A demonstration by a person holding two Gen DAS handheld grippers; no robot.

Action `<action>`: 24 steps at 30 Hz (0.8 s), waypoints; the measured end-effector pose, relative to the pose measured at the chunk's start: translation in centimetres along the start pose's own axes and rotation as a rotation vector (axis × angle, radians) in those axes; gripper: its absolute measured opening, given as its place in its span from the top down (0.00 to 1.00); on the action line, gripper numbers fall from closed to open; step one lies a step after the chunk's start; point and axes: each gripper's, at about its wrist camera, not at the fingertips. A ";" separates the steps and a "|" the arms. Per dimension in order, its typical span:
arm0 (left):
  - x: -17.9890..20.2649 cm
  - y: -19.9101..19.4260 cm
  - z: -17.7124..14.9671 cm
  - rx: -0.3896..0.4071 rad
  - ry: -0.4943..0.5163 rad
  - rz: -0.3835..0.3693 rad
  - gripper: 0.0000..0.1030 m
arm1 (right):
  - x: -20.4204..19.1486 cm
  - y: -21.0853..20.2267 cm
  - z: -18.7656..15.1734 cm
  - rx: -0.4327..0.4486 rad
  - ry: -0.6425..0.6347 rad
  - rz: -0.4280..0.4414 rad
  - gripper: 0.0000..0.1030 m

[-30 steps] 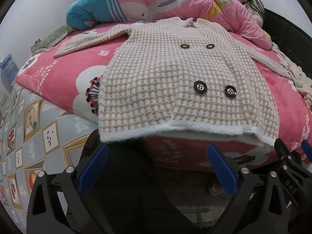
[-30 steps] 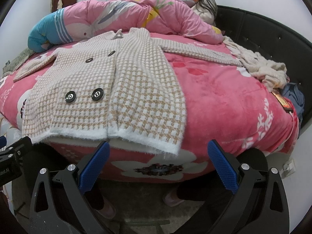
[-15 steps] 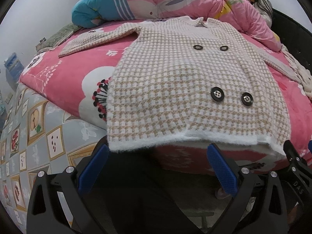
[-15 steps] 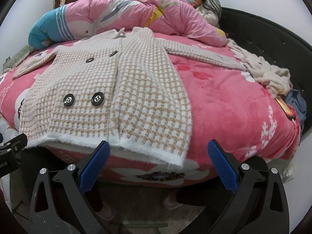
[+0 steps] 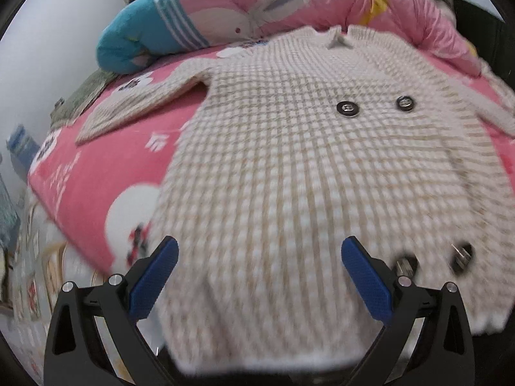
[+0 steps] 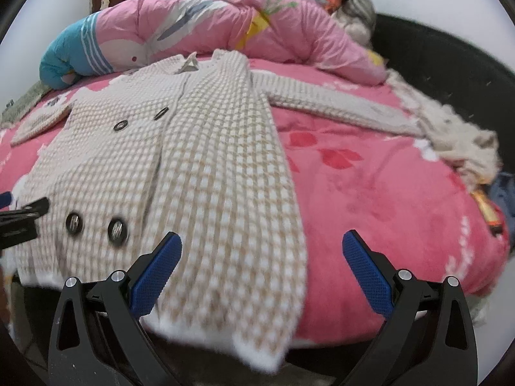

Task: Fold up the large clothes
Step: 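Move both grippers down toward the buttoned front panel of the coat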

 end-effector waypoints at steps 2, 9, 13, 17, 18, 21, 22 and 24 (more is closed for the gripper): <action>0.8 2.0 0.6 -0.028 0.018 0.015 0.03 | 0.6 2.0 0.3 -0.040 0.030 0.024 0.07; 0.0 4.2 0.8 -0.064 0.003 -0.039 0.03 | 1.8 6.2 -0.9 -0.117 0.092 0.148 0.07; -0.7 4.7 1.0 -0.085 -0.004 -0.057 0.03 | 2.5 6.3 -2.0 -0.074 0.110 0.188 0.06; -0.5 4.6 1.0 -0.078 -0.008 -0.050 0.03 | 2.4 5.7 -3.3 -0.031 0.098 0.200 0.06; -0.5 4.5 0.9 -0.078 -0.011 -0.052 0.03 | 2.6 5.6 -3.4 -0.034 0.102 0.208 0.06; -1.0 4.1 0.7 -0.084 -0.006 -0.075 0.03 | 3.4 5.6 -2.7 -0.047 0.136 0.257 0.06; -1.2 3.9 0.5 -0.083 -0.004 -0.079 0.03 | 3.7 5.6 -2.7 -0.046 0.143 0.273 0.06; -1.5 3.6 0.1 -0.078 -0.004 -0.075 0.03 | 4.3 5.8 -2.9 -0.036 0.167 0.307 0.06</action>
Point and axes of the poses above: each gripper's, at about its wrist camera, not at the fingertips, and y roughly the way its jaws point, x to its right, z to its top, and after that the axes turned 14 degrees about -y, right-handed
